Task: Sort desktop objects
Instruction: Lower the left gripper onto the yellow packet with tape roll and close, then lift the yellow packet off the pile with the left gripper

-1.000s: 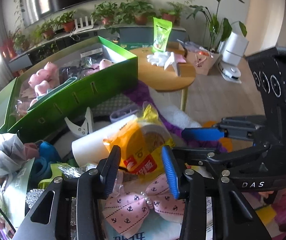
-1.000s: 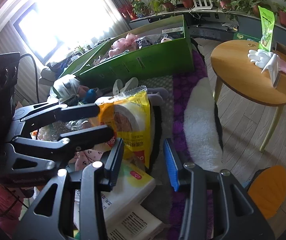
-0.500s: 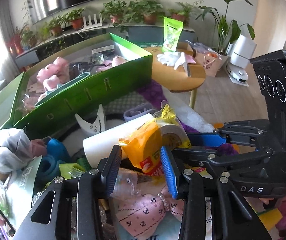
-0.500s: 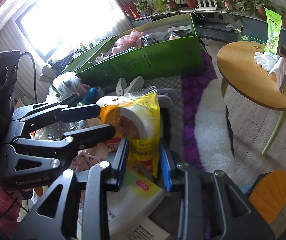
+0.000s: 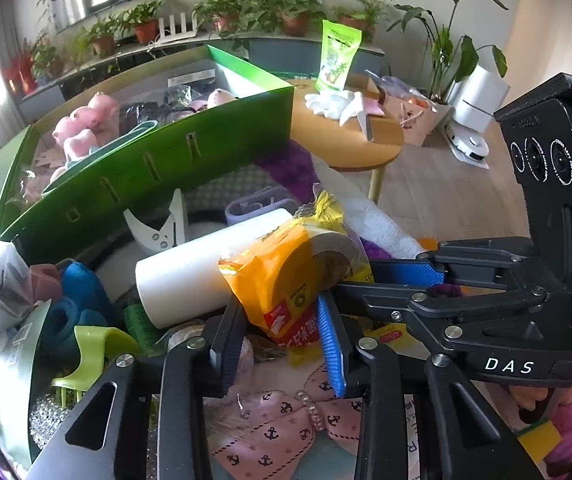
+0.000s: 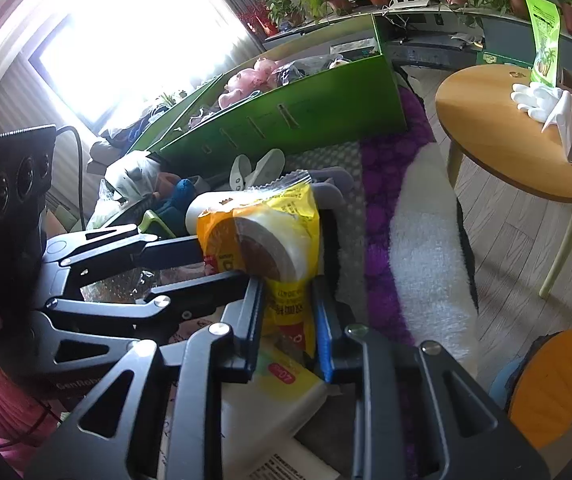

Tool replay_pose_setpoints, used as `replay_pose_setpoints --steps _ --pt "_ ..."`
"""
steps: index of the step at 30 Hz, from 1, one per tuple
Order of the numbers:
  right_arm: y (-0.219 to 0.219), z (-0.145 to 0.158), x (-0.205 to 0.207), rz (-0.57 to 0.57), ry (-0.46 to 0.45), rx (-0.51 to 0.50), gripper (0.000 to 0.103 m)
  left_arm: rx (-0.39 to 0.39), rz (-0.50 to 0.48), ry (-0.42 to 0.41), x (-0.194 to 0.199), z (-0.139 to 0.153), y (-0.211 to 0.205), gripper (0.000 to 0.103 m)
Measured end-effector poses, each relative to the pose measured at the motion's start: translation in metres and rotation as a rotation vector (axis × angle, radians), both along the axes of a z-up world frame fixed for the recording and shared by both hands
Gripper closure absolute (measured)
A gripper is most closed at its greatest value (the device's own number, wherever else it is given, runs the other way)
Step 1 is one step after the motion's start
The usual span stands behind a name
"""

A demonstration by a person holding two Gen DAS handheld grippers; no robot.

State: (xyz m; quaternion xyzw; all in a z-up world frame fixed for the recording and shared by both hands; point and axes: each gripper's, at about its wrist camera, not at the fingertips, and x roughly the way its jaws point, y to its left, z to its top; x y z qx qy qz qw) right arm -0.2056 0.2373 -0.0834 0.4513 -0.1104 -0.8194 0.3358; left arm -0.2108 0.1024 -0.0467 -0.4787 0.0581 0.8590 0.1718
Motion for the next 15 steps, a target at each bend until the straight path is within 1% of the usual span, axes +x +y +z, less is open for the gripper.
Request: replay_pose_setpoints --steps 3,8,15 --pt "0.000 0.002 0.001 0.001 0.002 -0.002 0.080 -0.002 0.004 0.009 0.003 0.002 0.001 0.070" --pt "0.003 0.005 0.003 -0.001 0.005 0.006 0.081 -0.006 -0.003 0.026 0.006 0.006 0.004 0.070" --pt "0.007 0.017 0.011 -0.014 0.035 0.011 0.080 -0.010 -0.016 0.073 0.014 0.021 0.010 0.070"
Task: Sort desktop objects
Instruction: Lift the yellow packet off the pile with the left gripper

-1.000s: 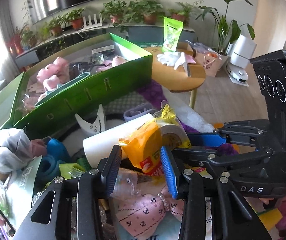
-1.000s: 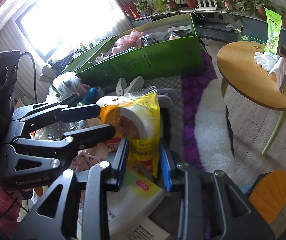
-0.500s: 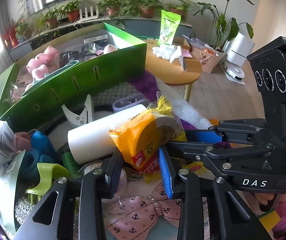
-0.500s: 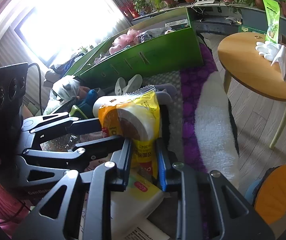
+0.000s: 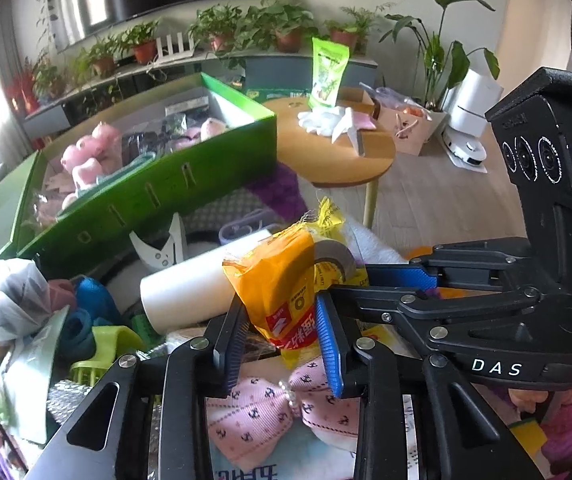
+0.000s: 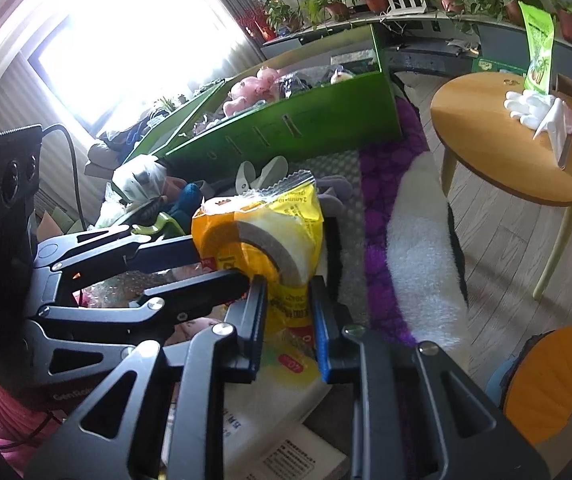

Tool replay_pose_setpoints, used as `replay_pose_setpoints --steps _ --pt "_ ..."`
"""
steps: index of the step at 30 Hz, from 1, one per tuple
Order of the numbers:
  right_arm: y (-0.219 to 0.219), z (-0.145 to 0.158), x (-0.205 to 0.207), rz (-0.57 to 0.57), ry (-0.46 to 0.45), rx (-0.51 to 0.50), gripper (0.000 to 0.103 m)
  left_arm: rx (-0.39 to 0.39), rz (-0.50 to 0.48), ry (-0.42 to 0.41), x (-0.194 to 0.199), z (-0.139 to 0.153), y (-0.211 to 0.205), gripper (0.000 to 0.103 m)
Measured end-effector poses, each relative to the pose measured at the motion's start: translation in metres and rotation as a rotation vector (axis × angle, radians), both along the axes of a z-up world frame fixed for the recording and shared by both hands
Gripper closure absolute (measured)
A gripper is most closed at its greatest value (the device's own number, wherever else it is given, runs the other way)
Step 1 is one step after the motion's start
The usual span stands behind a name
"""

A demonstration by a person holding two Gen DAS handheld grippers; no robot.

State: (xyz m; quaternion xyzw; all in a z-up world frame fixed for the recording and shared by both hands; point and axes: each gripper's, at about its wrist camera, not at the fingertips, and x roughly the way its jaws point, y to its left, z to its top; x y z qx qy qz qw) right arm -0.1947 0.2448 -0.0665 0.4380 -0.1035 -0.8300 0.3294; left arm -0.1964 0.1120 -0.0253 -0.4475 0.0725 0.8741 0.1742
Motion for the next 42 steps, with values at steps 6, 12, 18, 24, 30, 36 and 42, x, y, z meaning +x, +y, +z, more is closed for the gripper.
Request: replay_pose_setpoints --steps 6,12,18,24,30,36,42 --pt "0.004 0.017 0.006 -0.004 0.047 -0.013 0.080 -0.001 -0.004 0.047 0.005 0.018 0.002 0.070" --pt "0.005 0.031 0.010 -0.005 0.084 -0.023 0.080 -0.007 -0.004 0.081 0.008 0.034 0.002 0.070" --pt "0.005 0.047 0.012 -0.007 0.124 -0.032 0.080 -0.013 -0.005 0.118 0.010 0.051 0.002 0.070" --pt "0.005 0.065 0.012 -0.005 0.167 -0.035 0.080 -0.020 -0.002 0.163 0.013 0.069 0.002 0.070" --pt "0.002 0.084 0.010 0.000 0.210 -0.033 0.080 -0.029 0.005 0.206 0.014 0.088 0.001 0.070" --pt "-0.004 0.103 0.003 0.008 0.256 -0.024 0.079 -0.035 0.013 0.247 0.010 0.106 -0.004 0.070" --pt "-0.009 0.122 -0.007 0.006 0.302 -0.038 0.079 -0.048 0.020 0.281 -0.002 0.125 -0.008 0.070"
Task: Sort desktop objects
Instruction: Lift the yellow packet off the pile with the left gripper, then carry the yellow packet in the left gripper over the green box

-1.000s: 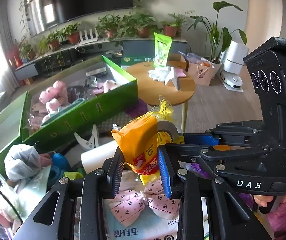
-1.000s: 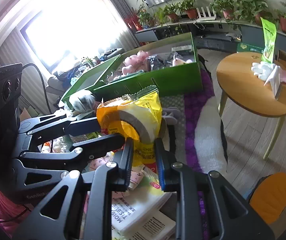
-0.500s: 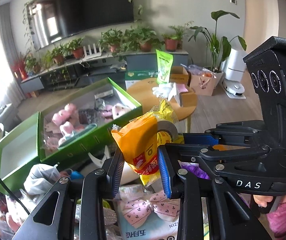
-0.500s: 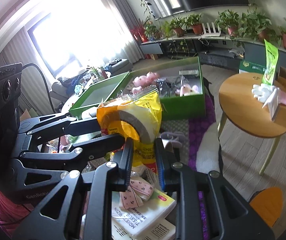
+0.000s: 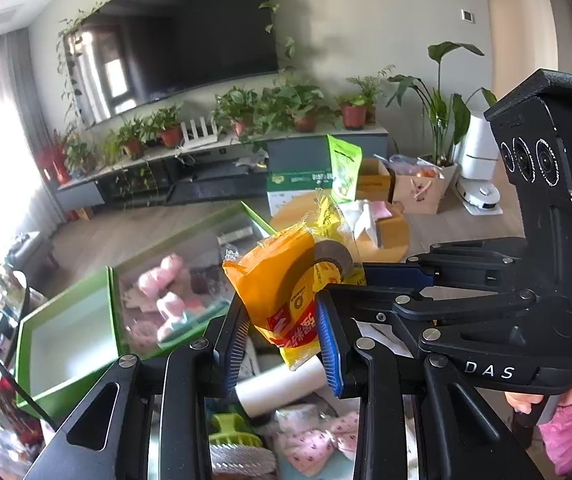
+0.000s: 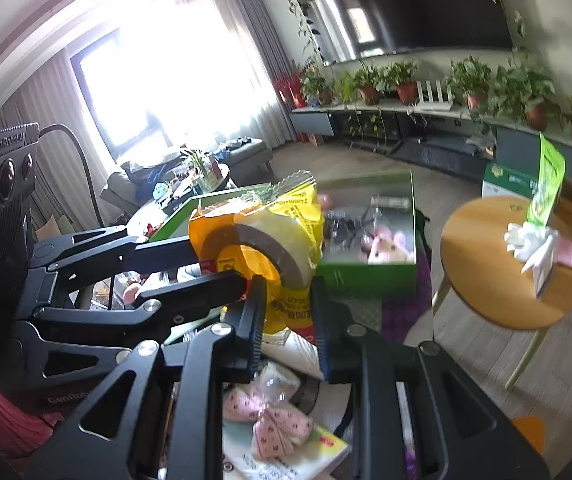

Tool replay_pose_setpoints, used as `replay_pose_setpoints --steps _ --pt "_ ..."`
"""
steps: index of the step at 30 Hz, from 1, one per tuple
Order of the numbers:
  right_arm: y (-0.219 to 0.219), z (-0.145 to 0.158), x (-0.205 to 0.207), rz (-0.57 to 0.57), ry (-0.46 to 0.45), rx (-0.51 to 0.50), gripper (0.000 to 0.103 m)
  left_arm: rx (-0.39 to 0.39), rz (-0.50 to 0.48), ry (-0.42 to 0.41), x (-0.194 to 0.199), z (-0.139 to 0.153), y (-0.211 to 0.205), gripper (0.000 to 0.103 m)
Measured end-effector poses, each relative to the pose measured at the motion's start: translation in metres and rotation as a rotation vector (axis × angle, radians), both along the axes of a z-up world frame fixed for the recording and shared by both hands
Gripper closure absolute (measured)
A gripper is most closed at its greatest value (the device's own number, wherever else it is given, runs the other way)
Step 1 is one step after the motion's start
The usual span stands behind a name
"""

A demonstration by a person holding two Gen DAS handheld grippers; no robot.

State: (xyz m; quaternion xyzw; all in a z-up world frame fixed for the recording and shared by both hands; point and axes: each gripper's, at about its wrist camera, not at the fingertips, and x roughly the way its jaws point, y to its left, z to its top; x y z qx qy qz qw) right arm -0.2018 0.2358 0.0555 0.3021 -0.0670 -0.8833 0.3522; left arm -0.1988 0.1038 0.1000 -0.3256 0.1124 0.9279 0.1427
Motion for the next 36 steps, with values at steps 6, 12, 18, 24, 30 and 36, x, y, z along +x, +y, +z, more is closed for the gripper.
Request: replay_pose_setpoints --steps 6,12,18,24,30,36 --pt "-0.005 0.015 -0.015 0.001 0.026 -0.026 0.079 -0.008 0.004 0.037 -0.016 0.016 -0.005 0.070" --pt "-0.010 0.029 -0.029 -0.007 0.041 -0.032 0.079 0.004 0.001 0.059 -0.031 0.027 -0.012 0.070" --pt "-0.016 0.040 -0.044 -0.005 0.058 -0.036 0.079 0.005 0.014 0.076 -0.048 0.036 -0.018 0.071" --pt "-0.023 0.043 -0.067 0.004 0.057 -0.053 0.080 -0.007 0.029 0.082 -0.072 0.041 -0.025 0.072" --pt "-0.035 0.047 -0.089 0.004 0.059 -0.050 0.080 0.000 0.031 0.081 -0.096 0.041 -0.035 0.072" --pt "-0.042 0.045 -0.112 -0.001 0.057 -0.050 0.080 -0.001 0.027 0.082 -0.122 0.035 -0.045 0.072"
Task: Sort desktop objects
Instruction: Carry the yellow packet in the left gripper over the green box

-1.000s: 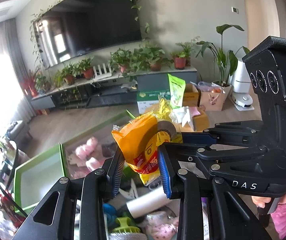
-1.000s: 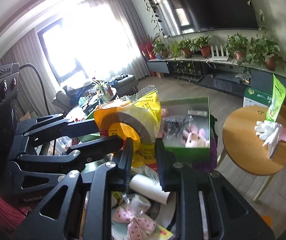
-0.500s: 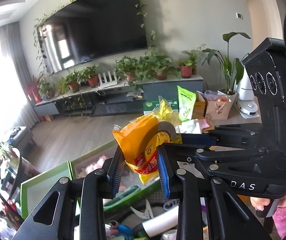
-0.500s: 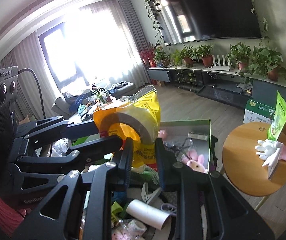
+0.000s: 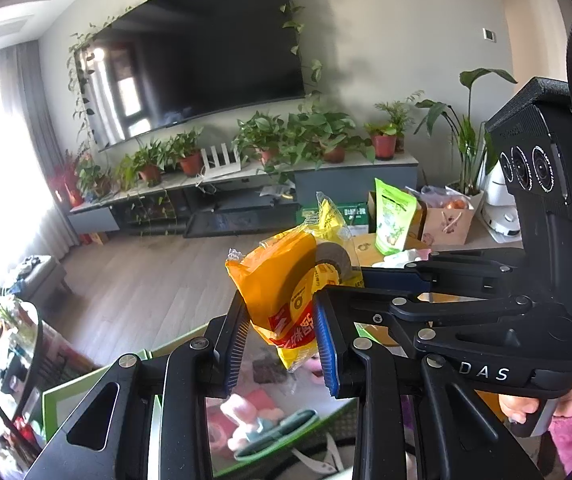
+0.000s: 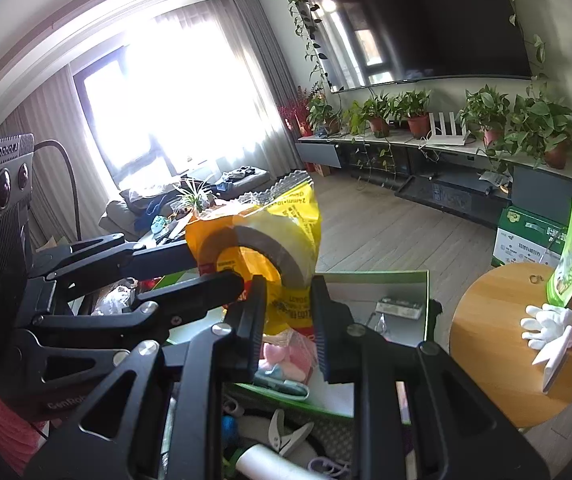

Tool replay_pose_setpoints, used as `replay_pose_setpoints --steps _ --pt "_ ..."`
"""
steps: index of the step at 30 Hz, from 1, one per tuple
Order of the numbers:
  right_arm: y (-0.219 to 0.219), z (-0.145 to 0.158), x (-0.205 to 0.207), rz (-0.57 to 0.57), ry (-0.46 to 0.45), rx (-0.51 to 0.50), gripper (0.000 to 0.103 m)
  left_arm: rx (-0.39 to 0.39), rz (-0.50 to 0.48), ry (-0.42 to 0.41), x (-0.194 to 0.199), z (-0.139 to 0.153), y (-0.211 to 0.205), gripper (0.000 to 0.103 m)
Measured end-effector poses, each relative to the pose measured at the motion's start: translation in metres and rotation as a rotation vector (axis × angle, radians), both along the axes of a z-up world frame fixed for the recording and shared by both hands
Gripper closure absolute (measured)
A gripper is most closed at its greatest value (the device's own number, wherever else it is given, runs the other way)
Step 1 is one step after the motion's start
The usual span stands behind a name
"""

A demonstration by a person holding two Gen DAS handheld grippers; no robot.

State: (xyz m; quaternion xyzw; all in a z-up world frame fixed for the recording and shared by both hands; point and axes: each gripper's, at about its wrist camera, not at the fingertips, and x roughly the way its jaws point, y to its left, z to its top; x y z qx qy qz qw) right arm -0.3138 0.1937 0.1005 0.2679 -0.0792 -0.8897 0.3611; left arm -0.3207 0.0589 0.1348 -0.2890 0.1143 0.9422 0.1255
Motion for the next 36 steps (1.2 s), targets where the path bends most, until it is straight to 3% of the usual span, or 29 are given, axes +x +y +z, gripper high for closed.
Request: replay_pose_setpoints --steps 27,36 --pt "-0.034 -0.069 -0.108 0.008 -0.154 0.012 0.080 0.042 0.032 -0.123 -0.097 -0.074 -0.031 0.072" --pt "-0.040 -0.088 -0.123 -0.007 -0.188 0.026 0.080 0.030 0.049 -0.137 -0.116 -0.093 -0.032 0.074"
